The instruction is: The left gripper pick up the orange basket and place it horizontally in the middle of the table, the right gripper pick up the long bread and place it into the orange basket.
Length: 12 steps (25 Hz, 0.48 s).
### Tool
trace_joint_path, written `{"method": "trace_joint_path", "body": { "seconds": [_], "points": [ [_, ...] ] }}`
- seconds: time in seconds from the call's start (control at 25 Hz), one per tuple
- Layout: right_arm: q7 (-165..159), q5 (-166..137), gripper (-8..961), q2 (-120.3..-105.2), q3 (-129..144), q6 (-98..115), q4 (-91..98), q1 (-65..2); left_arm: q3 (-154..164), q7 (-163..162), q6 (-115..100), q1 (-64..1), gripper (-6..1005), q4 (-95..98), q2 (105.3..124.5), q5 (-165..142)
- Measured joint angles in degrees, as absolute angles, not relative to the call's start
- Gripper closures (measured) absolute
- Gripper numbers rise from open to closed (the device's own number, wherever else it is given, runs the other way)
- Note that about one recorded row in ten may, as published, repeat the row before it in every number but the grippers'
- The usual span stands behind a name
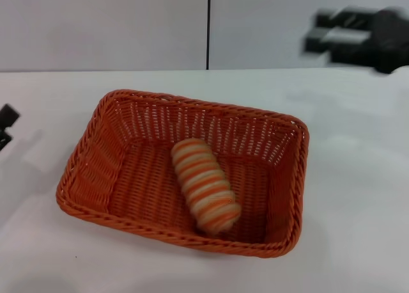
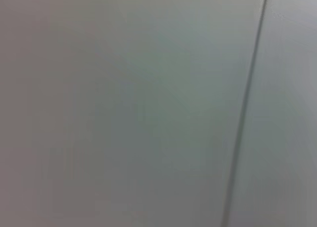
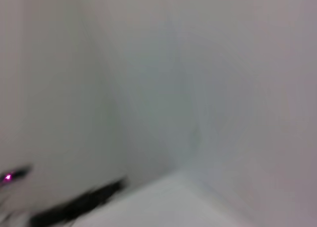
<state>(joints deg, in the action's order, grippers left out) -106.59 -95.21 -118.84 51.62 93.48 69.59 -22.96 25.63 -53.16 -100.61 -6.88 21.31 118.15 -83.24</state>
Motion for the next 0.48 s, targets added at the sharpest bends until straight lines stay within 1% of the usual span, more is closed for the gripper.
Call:
{"method": "trace_joint_path", "body": {
  "seconds": [0.04,0.08,0.12,0.2,0.24,0.28,0.48],
  "points": [
    [-99.9,-88.3,345,-118.87,48.84,92.54,65.99,-18.91,24.13,-51.36,-100.66,-6.53,172,20.54,118.19,-83.23],
    [-99.9,-88.3,317,-118.87,48.84,92.54,65.99,-18.91,22.12,-49.1,-100.77,-6.34,172,19.17,118.19,-83.24],
    [-96.35,-84.88,288,-118.84,47.22,92.47,63.47,-17.3,20.58,-47.79,-100.86,-6.24,172,18.05,118.17,-83.22],
    [-89.68,-79.35,288,-118.83,43.52,92.53,56.38,-15.24,16.77,-44.39,-101.25,-5.82,172,15.66,118.13,-83.22],
    [-81.08,-75.22,288,-118.79,39.34,92.83,48.35,-14.23,14.06,-42.38,-101.45,-5.27,172,14.68,118.17,-83.22],
    [-81.08,-75.22,288,-118.79,39.34,92.83,48.35,-14.23,14.06,-42.38,-101.45,-5.27,172,14.68,118.17,-83.22],
    [-60.13,-70.25,288,-118.8,29.79,92.56,30.03,-14.82,9.63,-39.81,-101.6,-4.52,172,13.19,118.23,-83.22]
  ]
}}
